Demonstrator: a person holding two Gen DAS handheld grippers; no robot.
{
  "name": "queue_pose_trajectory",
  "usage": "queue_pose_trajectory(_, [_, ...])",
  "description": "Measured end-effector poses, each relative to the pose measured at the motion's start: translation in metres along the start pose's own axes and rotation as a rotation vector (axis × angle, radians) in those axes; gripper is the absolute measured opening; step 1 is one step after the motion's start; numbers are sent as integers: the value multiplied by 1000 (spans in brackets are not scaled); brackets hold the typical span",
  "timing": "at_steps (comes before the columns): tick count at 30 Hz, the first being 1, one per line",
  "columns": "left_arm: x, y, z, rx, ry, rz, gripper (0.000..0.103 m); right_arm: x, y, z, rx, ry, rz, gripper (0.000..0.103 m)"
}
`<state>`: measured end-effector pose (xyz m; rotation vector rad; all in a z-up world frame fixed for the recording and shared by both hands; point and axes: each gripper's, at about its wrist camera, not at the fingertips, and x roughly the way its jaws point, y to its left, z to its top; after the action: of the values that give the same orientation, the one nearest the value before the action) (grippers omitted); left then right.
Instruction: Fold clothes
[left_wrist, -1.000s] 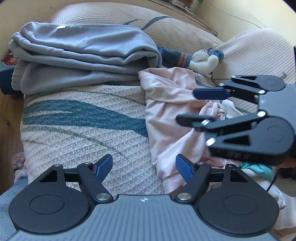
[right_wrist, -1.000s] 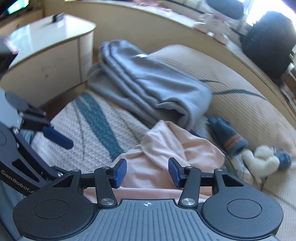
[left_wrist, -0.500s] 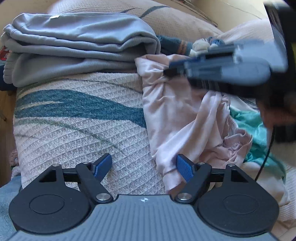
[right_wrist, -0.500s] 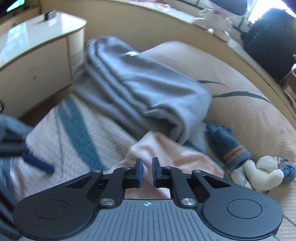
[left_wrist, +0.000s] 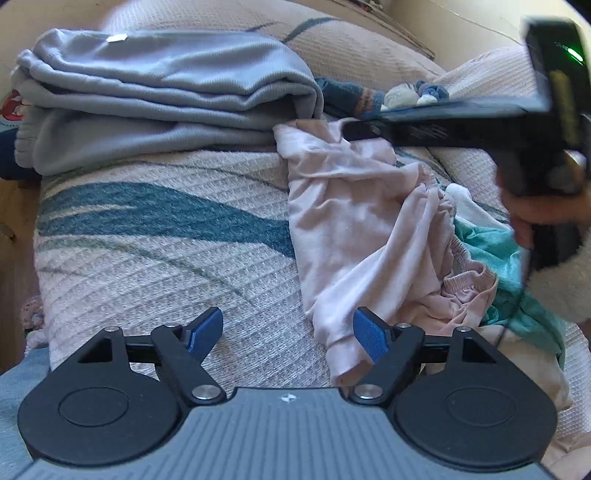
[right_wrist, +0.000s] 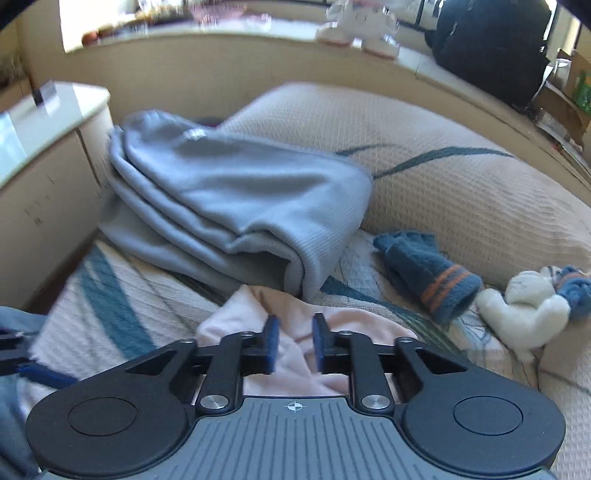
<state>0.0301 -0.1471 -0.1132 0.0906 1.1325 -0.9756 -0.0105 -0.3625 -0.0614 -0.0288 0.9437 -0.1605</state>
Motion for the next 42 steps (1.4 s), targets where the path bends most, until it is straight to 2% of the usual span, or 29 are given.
queue_pose_trajectory(1, [-4,1,0,-5,-14,-5,76,-8,1,-3,0,-7,11,33])
queue_pose_trajectory(3, [-11,2,1,-14,-42,-16,76,-23,5,-9,-16,-19,39,36])
queue_pose_trajectory(6, [-20,4,1,-27,-81,-37,77,-40,16,-18,-62,-36,70,37])
queue_pose_trajectory(10, [-15,-2,2,-13,-111,-77,74,-45,36,-25,-175,-17,87,37])
queue_pose_trajectory(13, [-5,-11,7,13,-121,-86,73,-36,49,-24,-266,-25,44,37])
queue_pose_trajectory(15, [7,-17,11,45,-96,-69,68,-27,54,-20,-296,-29,33,37])
queue_pose_trajectory(16, [14,-19,12,56,-76,-57,62,-21,55,-17,-305,-23,41,37])
queue_pose_trajectory(18, [27,-21,12,70,-27,-43,39,-8,59,-14,-336,-7,38,36])
queue_pose_trajectory(19, [34,-22,10,76,0,-39,34,0,61,-13,-355,3,26,32])
queue_pose_trajectory(20, [40,-22,8,73,19,-32,24,9,62,-13,-361,16,1,30])
queue_pose_trajectory(21, [44,-21,5,66,32,-27,21,15,61,-13,-358,24,-16,15])
queue_pose_trajectory(22, [44,-21,3,62,40,-26,20,19,58,-12,-349,25,-18,9])
queue_pose_trajectory(23, [43,-22,2,59,43,-27,18,22,55,-11,-336,24,-22,8])
queue_pose_trajectory(25, [42,-22,-1,52,55,-30,16,19,39,-2,-249,-15,-52,0])
queue_pose_trajectory(27, [41,-23,-3,48,73,-32,15,11,21,8,-156,-63,-61,0])
queue_pose_trajectory(29, [39,-24,-4,55,75,-32,15,9,7,18,-115,-83,-81,0])
queue_pose_trajectory(30, [37,-24,-4,56,75,-29,15,11,3,21,-102,-75,-71,0])
queue_pose_trajectory(32, [31,-23,-5,56,76,-21,15,14,2,20,-89,-24,4,0])
queue_pose_trajectory(33, [29,-22,-6,53,78,-20,15,11,5,16,-87,-22,27,1])
queue_pose_trajectory(35, [25,-18,-8,43,87,-22,15,4,10,8,-85,-16,50,12])
queue_pose_trajectory(37, [22,-23,-11,70,94,-13,15,-3,14,-1,-73,-15,48,38])
queue_pose_trajectory(39, [19,-30,-15,108,98,-5,15,-11,21,-9,-103,-28,44,48])
queue_pose_trajectory(42, [17,-36,-21,128,109,-13,15,-17,37,-15,-193,-34,57,50])
